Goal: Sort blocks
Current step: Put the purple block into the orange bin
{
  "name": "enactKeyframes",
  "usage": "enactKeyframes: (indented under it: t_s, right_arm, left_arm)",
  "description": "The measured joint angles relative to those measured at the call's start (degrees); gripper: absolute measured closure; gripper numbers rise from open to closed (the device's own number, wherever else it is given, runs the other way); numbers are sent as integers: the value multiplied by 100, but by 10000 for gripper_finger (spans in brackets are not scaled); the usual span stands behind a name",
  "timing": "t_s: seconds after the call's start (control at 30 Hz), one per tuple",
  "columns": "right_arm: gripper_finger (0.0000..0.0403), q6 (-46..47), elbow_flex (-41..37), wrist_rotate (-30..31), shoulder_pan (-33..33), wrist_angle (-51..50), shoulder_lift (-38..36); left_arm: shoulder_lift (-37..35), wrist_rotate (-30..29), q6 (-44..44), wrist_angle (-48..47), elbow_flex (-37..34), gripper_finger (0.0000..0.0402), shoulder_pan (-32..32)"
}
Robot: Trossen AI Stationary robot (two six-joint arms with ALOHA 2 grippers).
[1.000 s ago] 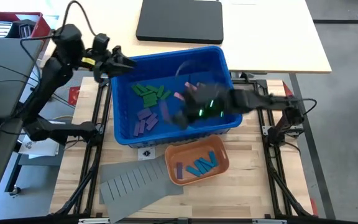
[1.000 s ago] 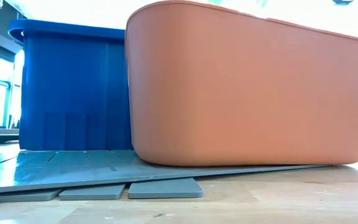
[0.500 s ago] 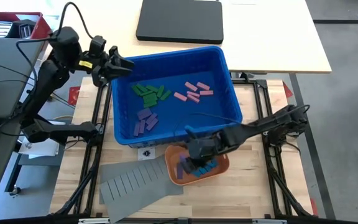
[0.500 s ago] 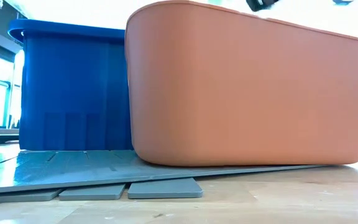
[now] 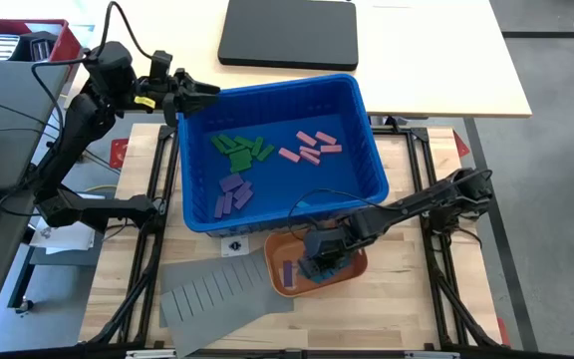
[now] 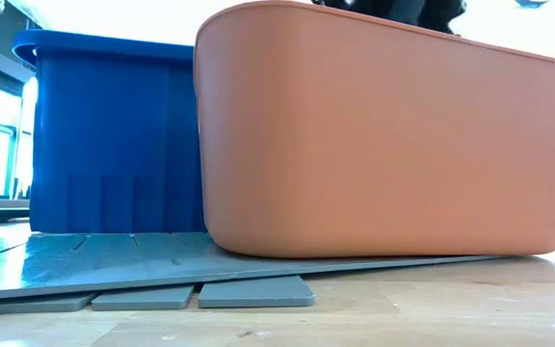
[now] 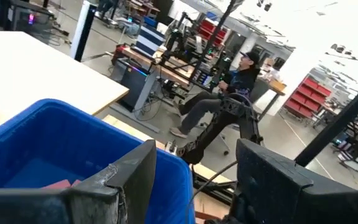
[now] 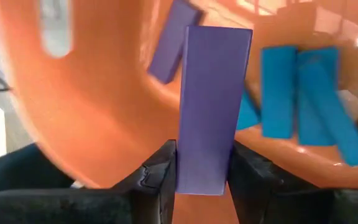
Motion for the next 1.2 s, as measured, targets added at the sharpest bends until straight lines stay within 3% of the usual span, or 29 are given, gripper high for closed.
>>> enactKeyframes:
  t_s: [0.53,0.87,1.07,1.2]
  right_arm:
    - [295,90,-194,-49,-249,102,-4]
    - [295,406,-194,618,-281,130,-4]
    - [295,390,-192,594,-370,214,216]
    - [295,398,-190,242,-383,487,416]
  left_arm:
    - [12,-319,45,1,0,186,0]
    - [125,-367,45,1,0,186,0]
    - [116,-414,45,8,0,186,0]
    - [118,-414,45,16,0,186,-2]
